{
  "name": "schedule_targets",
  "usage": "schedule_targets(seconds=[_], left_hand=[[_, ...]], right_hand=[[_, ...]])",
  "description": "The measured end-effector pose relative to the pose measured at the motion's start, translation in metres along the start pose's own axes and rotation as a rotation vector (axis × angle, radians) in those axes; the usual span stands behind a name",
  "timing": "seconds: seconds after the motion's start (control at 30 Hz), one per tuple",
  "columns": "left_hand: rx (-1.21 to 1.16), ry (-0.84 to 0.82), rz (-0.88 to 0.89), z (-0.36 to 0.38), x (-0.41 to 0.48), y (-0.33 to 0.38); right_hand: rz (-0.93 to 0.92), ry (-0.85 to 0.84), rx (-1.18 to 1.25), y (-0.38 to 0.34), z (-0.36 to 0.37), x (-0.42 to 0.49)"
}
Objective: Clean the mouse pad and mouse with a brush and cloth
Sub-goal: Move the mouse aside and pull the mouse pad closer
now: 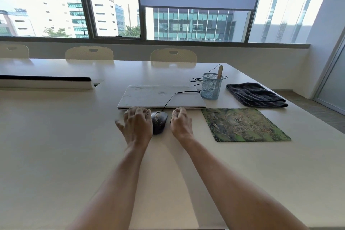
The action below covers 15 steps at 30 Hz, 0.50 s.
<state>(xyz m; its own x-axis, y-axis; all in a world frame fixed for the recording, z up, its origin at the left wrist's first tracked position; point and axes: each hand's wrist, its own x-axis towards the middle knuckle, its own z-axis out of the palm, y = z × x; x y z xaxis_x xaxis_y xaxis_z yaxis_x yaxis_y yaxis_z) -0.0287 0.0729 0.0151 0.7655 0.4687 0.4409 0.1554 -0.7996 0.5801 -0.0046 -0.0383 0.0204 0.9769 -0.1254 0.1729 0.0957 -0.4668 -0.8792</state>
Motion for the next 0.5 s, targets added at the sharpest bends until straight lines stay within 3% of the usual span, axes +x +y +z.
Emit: schedule_targets(seconds=[0.17, 0.3, 0.5], left_hand=[[-0.009, -0.001, 0.272, 0.008, -0.014, 0.027], [-0.060, -0.098, 0.496, 0.019, -0.024, 0.050], [-0.211, -0.313, 0.443, 0.044, -0.034, 0.081]], right_hand=[[-0.110, 0.057, -0.195, 0.011, -0.020, 0.005], [-0.219, 0.083, -0.364, 0.026, -0.051, 0.007], [-0.283, 0.113, -0.524, 0.055, -0.107, 0.019]])
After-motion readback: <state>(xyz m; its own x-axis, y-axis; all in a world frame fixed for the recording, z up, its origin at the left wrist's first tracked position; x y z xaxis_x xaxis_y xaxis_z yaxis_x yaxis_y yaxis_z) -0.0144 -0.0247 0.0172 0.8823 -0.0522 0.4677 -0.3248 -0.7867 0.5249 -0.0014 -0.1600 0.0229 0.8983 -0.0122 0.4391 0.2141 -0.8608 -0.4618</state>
